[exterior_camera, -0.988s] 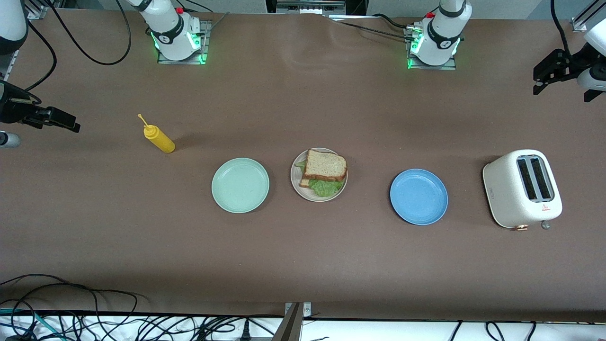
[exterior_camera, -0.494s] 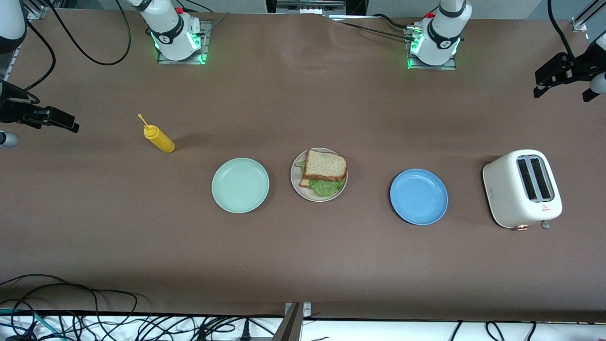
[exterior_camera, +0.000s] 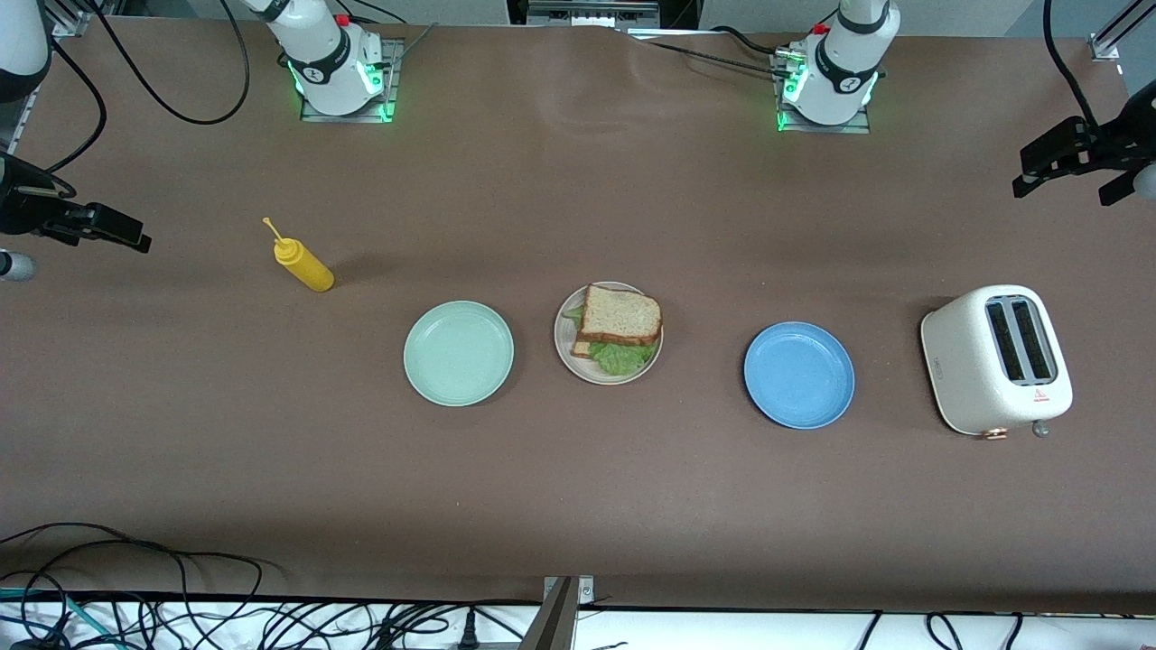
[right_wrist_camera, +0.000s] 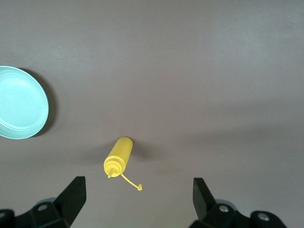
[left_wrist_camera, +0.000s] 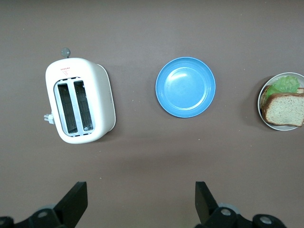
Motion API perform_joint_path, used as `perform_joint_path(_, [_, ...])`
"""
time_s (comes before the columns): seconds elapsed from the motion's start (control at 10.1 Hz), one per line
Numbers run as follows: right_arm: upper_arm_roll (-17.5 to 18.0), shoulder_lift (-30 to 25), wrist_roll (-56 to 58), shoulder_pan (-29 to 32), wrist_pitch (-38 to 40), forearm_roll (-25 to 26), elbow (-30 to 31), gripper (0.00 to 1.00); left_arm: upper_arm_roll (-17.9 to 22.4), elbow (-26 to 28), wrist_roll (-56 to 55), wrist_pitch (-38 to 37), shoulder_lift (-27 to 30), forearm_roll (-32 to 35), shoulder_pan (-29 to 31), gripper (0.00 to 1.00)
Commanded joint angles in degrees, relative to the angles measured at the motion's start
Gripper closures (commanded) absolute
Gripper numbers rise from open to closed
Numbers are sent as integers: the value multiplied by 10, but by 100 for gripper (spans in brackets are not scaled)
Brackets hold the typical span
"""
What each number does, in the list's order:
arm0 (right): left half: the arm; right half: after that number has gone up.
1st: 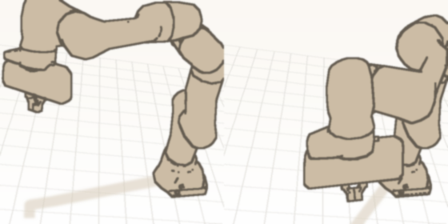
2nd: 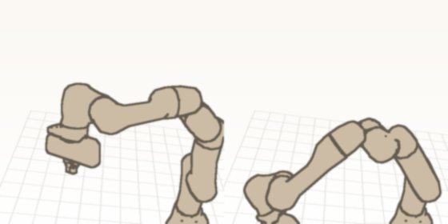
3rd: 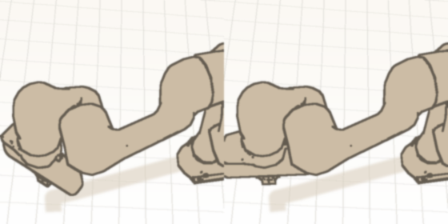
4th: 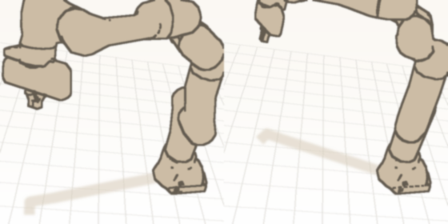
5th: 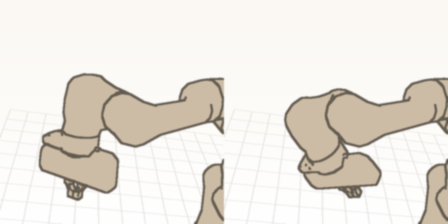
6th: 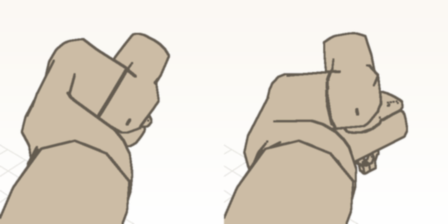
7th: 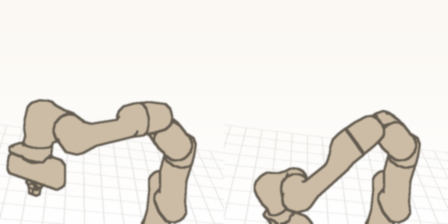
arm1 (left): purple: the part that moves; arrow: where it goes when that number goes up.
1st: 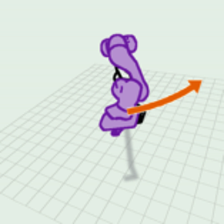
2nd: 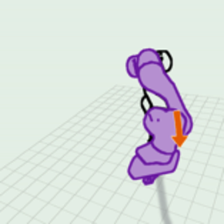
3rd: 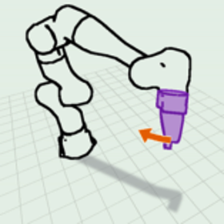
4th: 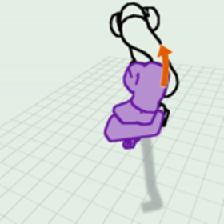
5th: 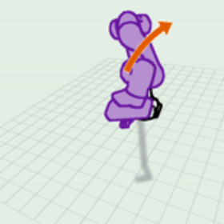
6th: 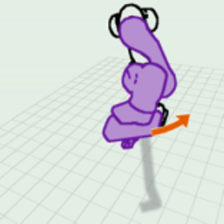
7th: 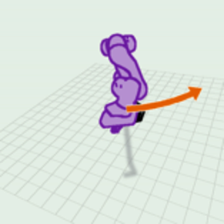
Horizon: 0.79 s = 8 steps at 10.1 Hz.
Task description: Make sandwich on beige plate with both arms
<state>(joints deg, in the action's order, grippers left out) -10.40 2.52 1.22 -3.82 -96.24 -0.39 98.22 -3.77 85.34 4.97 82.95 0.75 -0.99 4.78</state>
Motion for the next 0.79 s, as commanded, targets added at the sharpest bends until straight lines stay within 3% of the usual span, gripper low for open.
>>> perform_joint_path(0.0, [-3, -3, -5, -5, 10, 2, -7, 0, -4, -22, -4, -16, -9, -11, 6, 0])
perform_joint_path(0.69, [-5, 1, 1, -2, 11, 6, -16, 0, -2, -20, -1, -16, -9, -6, 8, 0])
